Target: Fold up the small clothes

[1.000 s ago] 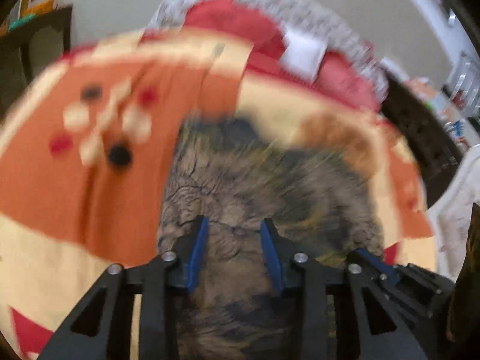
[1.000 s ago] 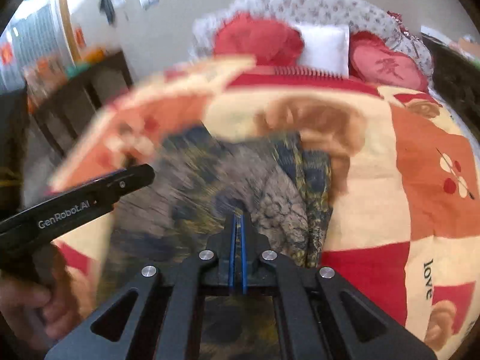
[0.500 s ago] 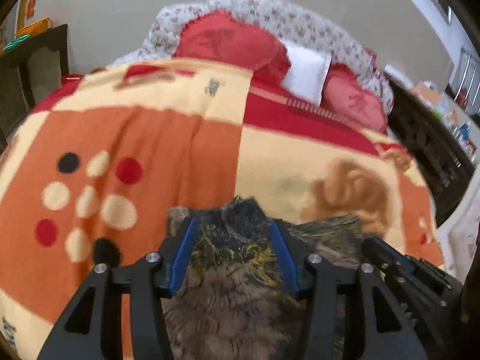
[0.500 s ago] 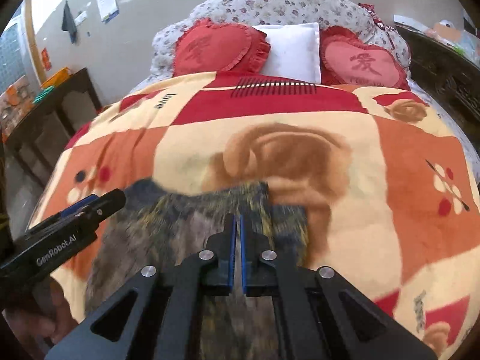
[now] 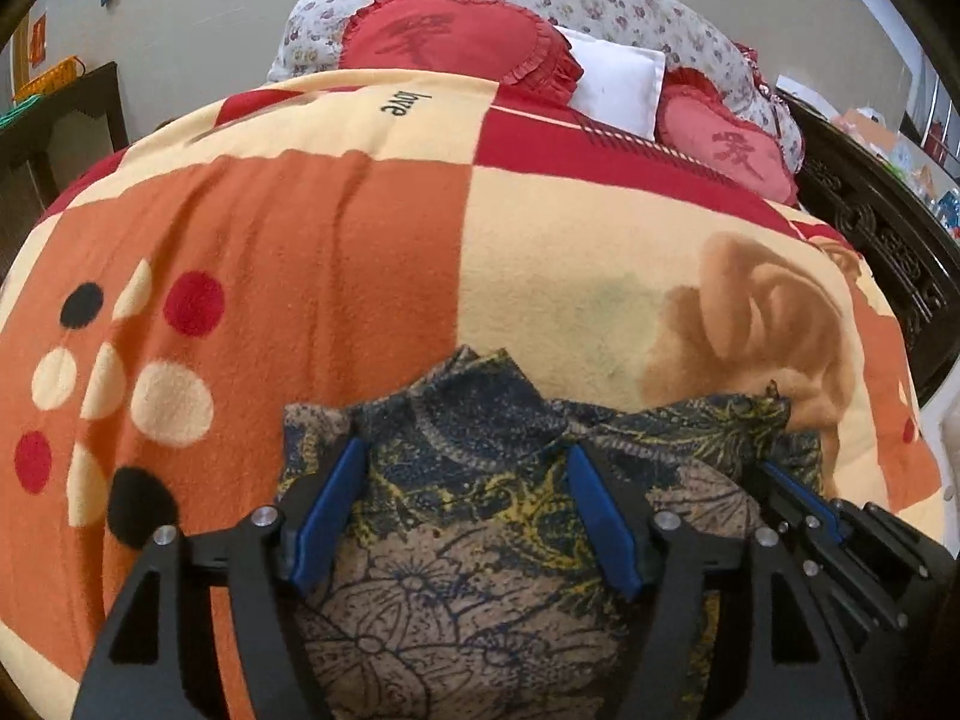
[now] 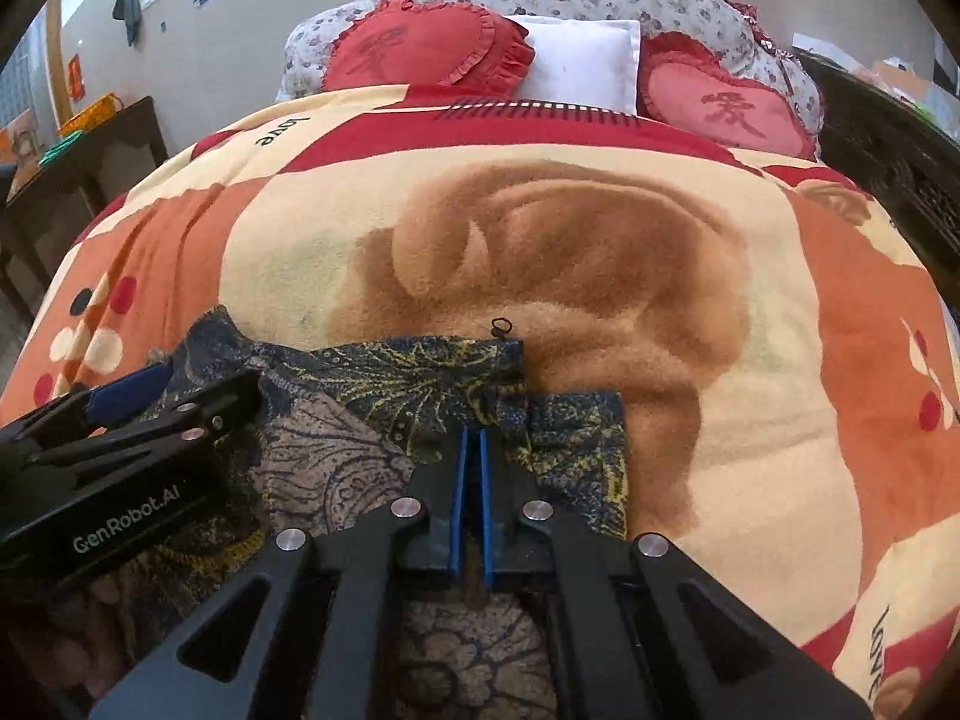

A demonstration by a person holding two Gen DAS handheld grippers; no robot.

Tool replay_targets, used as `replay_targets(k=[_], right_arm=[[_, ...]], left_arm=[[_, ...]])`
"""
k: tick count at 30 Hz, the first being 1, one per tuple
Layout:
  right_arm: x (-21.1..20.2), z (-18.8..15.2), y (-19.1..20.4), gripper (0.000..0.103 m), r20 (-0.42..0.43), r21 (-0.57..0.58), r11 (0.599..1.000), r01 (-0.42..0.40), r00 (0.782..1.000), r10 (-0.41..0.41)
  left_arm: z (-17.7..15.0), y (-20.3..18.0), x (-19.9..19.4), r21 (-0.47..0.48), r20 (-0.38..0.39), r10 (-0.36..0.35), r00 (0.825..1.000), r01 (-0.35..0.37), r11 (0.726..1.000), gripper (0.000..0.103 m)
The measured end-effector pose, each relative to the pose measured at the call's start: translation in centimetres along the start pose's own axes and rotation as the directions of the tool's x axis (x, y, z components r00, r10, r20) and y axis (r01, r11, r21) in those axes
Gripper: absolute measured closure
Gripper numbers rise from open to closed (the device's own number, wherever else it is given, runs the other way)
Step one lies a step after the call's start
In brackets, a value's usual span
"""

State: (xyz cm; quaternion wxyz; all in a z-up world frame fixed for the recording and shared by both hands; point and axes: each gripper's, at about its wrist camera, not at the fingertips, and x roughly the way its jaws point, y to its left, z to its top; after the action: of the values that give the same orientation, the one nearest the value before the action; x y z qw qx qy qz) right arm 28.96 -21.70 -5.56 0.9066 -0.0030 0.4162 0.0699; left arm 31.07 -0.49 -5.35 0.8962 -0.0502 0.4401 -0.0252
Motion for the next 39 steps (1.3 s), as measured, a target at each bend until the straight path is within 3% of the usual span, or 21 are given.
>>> replay_targets(k=[27, 31, 33, 35, 39], right_arm=[[0.5, 0.3, 0.4, 0.101, 0.012, -0.016, 0.999, 0.027, 1.0, -0.027], [0.5, 0.3, 0.4, 0.101, 0.014, -0.014, 1.0, 0.027, 1.0, -0.026], [0.6, 0.3, 0.4, 0.101, 0.013, -0.013, 1.0, 0.028, 1.0, -0.027], [0.5, 0.3, 0.5, 0.101, 0.015, -0.015, 0.999, 0.03, 0.999, -0.03], [0.6, 0.3, 0.5, 0.101, 0.015, -0.017, 0.999, 0.034, 0.999, -0.033]], left_arm=[[0.2, -0.3, -0.1, 0.017, -0.007, 0.009, 1.0, -0.009, 1.0, 0.026], [0.5, -0.1, -0.1, 0.015, -0.028, -0.032, 0.999, 0.032, 0.999, 0.017], [0.7, -0.1, 0.0, 0.018, -0.032, -0.066, 0.997, 0.066, 0.998, 0.005], [0.8, -0.4, 0.1, 0.038, -0.048, -0.102, 0.994, 0.104, 0.994, 0.0], [0.9, -1.1, 0.4, 0.07, -0.066, -0.052, 0.996, 0.057, 0.996, 0.0]])
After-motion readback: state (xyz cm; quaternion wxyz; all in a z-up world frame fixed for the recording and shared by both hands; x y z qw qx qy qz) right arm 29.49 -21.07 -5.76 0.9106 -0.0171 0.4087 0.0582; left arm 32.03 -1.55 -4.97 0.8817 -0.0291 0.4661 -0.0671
